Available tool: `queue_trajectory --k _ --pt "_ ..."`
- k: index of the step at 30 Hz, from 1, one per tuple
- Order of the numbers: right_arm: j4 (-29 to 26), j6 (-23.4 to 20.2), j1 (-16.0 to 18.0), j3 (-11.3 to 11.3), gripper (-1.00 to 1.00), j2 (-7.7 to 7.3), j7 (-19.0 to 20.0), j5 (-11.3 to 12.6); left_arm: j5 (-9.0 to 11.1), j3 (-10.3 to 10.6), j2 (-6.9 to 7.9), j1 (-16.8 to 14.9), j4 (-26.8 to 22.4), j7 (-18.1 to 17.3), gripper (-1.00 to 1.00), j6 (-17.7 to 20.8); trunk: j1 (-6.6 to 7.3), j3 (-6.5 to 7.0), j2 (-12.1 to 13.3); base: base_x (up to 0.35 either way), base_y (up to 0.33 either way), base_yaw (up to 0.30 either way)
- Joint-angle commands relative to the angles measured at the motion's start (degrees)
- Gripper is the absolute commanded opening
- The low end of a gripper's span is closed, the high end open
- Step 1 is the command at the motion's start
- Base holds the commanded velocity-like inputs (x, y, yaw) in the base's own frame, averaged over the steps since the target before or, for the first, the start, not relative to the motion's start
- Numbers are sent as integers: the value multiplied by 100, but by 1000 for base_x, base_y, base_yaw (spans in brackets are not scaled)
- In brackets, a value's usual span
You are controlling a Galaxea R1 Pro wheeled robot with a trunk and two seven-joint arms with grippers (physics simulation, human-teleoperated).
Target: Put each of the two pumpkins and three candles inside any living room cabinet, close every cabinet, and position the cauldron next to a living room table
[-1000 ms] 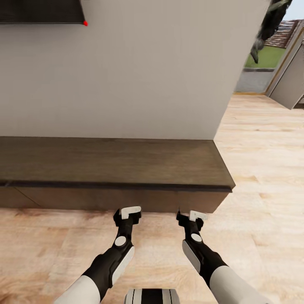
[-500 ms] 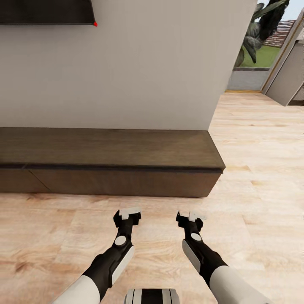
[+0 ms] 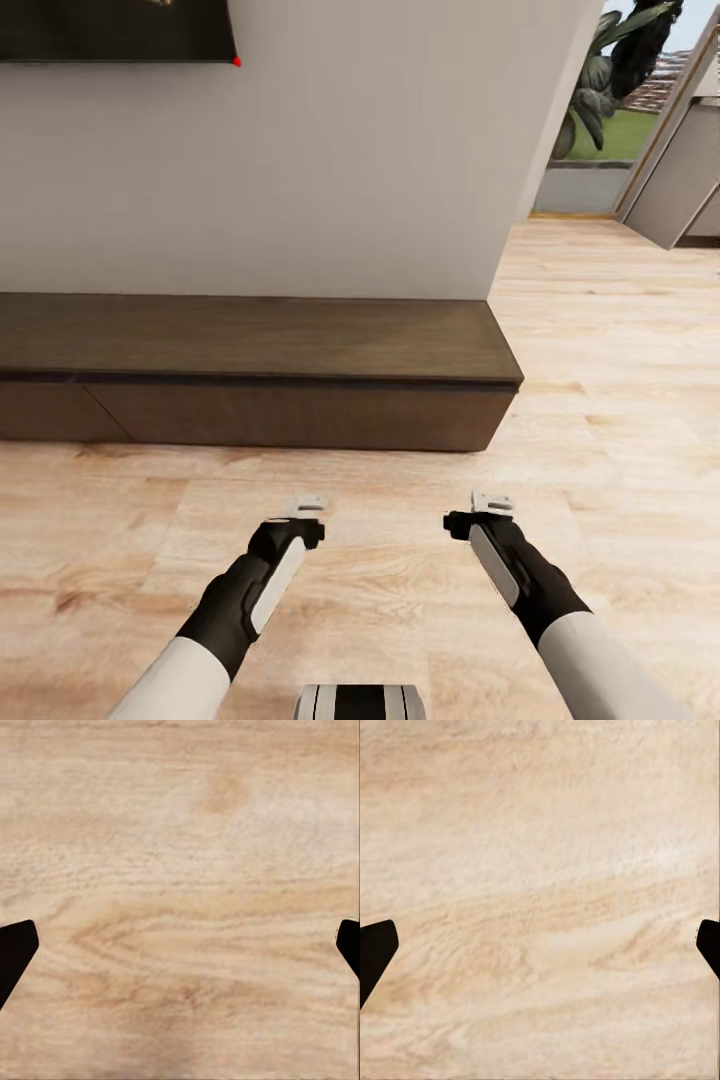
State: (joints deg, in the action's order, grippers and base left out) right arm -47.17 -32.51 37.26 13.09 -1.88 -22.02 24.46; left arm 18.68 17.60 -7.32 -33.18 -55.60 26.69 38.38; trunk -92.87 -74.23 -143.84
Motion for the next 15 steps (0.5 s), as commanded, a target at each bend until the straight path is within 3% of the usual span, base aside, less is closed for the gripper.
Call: queue_trajectory --k 1,4,6,9,12,14,15 --pt "-26 -135 2 17 100 -23 -57 104 80 -40 2 0 -73 56 100 202 3 18 0 -3 0 0" --pt "-34 -436 -17 8 100 -30 -61 155 242 -299 2 14 -148 59 100 610 11 85 4 -1 0 0" --pt "-29 -510 -378 4 100 -24 -64 135 426 -539 6 66 -151 63 100 842 16 129 7 0 0 0" --pt "-277 -568 -1030 -14 100 -33 -65 136 507 -655 10 160 -117 71 100 1045 24 195 11 0 0 0" --pt "-595 -601 -1298 -2 100 -34 -75 121 514 -689 16 284 94 77 100 1041 32 262 15 0 0 0" --pt "-653 -571 -1393 8 100 -17 -90 111 507 -694 18 321 329 70 100 862 37 306 17 0 0 0" --pt "-655 -548 -1476 12 100 -13 -98 119 502 -695 15 334 552 73 100 598 39 328 19 0 0 0"
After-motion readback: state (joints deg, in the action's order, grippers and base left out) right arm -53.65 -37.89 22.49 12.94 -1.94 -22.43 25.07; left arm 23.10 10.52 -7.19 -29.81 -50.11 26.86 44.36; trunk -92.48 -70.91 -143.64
